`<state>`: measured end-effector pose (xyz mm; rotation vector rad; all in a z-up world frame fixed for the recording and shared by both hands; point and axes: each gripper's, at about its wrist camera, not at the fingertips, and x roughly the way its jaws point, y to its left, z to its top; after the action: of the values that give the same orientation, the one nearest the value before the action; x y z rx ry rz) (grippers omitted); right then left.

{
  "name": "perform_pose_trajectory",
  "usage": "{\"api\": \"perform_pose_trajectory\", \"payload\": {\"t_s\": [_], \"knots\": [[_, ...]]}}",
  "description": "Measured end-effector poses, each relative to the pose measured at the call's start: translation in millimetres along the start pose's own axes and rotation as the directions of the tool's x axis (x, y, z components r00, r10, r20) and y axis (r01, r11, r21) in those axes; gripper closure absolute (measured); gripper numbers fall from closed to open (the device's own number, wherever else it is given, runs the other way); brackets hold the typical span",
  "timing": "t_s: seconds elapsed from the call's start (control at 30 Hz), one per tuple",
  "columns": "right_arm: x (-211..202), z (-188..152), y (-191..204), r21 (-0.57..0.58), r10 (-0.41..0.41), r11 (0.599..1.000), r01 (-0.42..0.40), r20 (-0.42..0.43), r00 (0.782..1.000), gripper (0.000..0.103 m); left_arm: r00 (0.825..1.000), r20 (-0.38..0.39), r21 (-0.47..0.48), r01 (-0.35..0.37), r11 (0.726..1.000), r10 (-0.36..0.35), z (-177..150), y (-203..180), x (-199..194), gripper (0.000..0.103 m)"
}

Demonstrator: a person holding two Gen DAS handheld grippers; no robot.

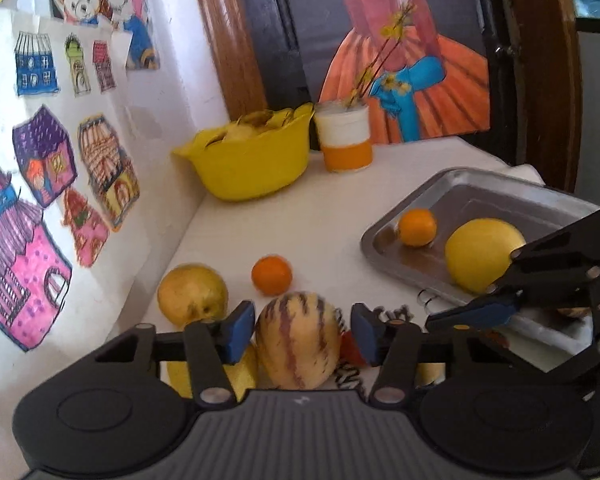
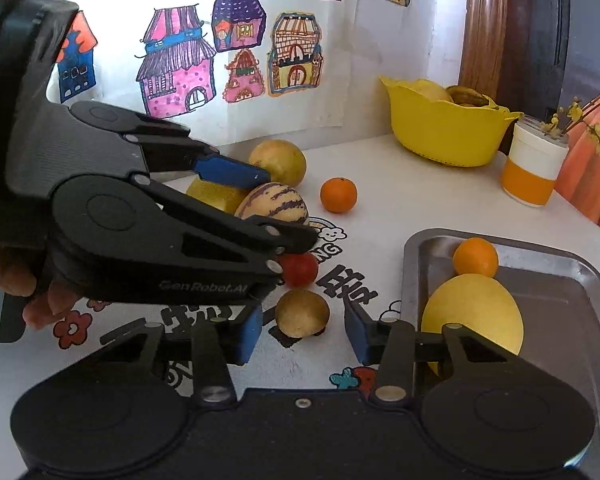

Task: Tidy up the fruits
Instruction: 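Grasp the striped pepino with the left tool while the right tool grasps the small brown fruit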

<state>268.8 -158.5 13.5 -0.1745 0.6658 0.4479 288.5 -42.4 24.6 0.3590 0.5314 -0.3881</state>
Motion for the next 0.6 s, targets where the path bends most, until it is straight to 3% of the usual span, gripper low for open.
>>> {"api": "perform_pose_trajectory", "payload": {"t_s": [0.27, 0.4, 0.6], "knots": [[5, 2, -5, 0.031, 0.009, 0.999, -0.009, -0.014, 1.0, 0.061, 0.997, -0.062, 0.041, -0.034, 0.999, 0.037, 2, -2, 5, 0.049], [3, 0, -3, 0.027, 0.012, 1.0, -0.012, -0.006, 1.0, 0.071, 0.995, -0.092, -0.05, -0.027, 0.998, 0.022, 3, 10, 7, 0.049], [-3, -3, 0, 0.021, 0.015, 1.0, -0.015, -0.003, 1.0, 0.072, 0.995, -0.096, -0.082, -0.044, 0.996, 0.036, -1, 11, -2, 0.049]]}}
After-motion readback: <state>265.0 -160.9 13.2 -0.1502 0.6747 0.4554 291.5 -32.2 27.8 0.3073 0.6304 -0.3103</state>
